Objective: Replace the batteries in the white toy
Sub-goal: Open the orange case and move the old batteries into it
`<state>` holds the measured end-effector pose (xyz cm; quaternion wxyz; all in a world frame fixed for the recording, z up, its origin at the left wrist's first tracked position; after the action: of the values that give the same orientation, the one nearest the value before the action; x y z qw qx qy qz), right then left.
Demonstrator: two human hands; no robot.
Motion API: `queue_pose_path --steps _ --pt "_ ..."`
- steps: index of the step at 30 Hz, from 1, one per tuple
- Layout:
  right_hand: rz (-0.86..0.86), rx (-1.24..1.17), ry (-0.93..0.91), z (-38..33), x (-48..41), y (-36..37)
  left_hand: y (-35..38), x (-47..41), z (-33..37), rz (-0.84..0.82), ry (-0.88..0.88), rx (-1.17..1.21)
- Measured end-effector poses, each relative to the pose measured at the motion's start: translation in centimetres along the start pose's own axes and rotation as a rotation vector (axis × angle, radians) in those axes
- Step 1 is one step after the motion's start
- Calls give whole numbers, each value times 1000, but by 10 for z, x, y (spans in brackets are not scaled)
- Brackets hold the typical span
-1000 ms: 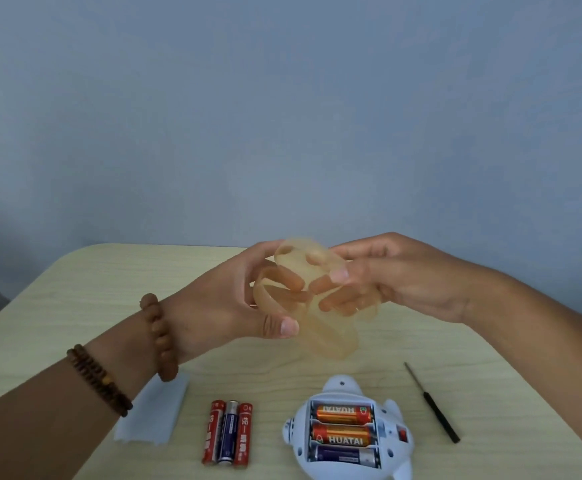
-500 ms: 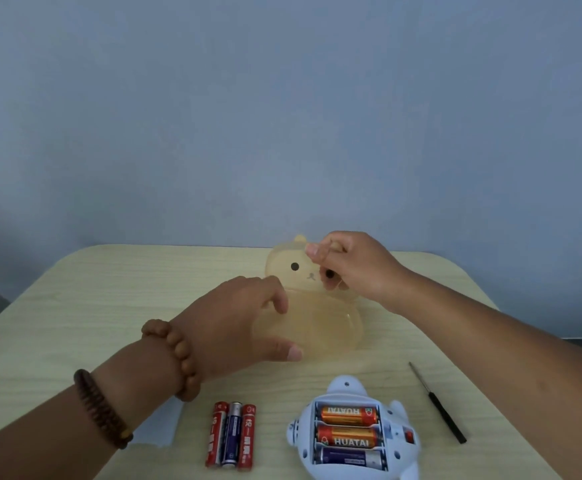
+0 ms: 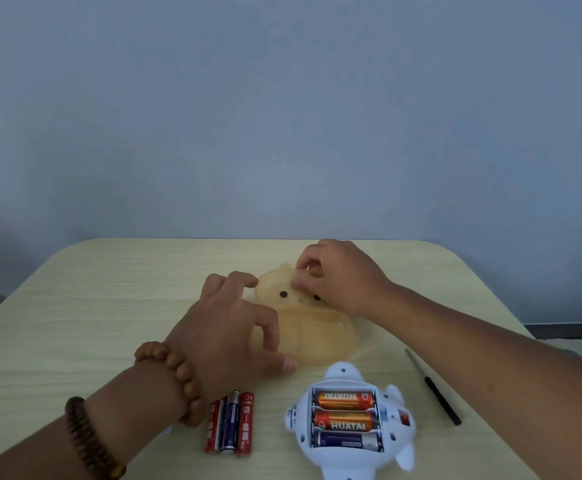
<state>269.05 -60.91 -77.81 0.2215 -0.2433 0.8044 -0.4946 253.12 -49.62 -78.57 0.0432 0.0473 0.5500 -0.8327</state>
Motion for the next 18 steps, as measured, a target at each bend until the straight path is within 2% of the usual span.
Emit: queue_pose_path --steps 4,7,9,12,15,17,18 --pt "65 114 -104 -9 6 2 3 3 4 2 9 6" --pt "19 125 -106 -11 7 0 3 5 4 21 15 11" --pt "12 74 -91 -14 12 -9 3 6 3 37 24 18" --pt "108 -38 -117 -27 31 -40 2 8 7 35 43 15" --pt "216 -167 -187 -35 89 -76 -7 11 13 13 76 -42" --pt "222 -215 -241 -32 140 -90 -22 13 16 30 109 -41" --pt "181 -240 -212 -25 158 -88 -31 14 19 61 127 -19"
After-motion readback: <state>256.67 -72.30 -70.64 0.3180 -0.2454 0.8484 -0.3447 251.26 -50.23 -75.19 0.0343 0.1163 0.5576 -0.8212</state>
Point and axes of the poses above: each hand's wrist, its own x-axis away from the middle knuckle, its own y-axis out of the palm, z = x × y, the point moved 5 cm from there along -x, towards the middle knuckle, and after that the axes turned 6 degrees about y, right-handed, at the moved point
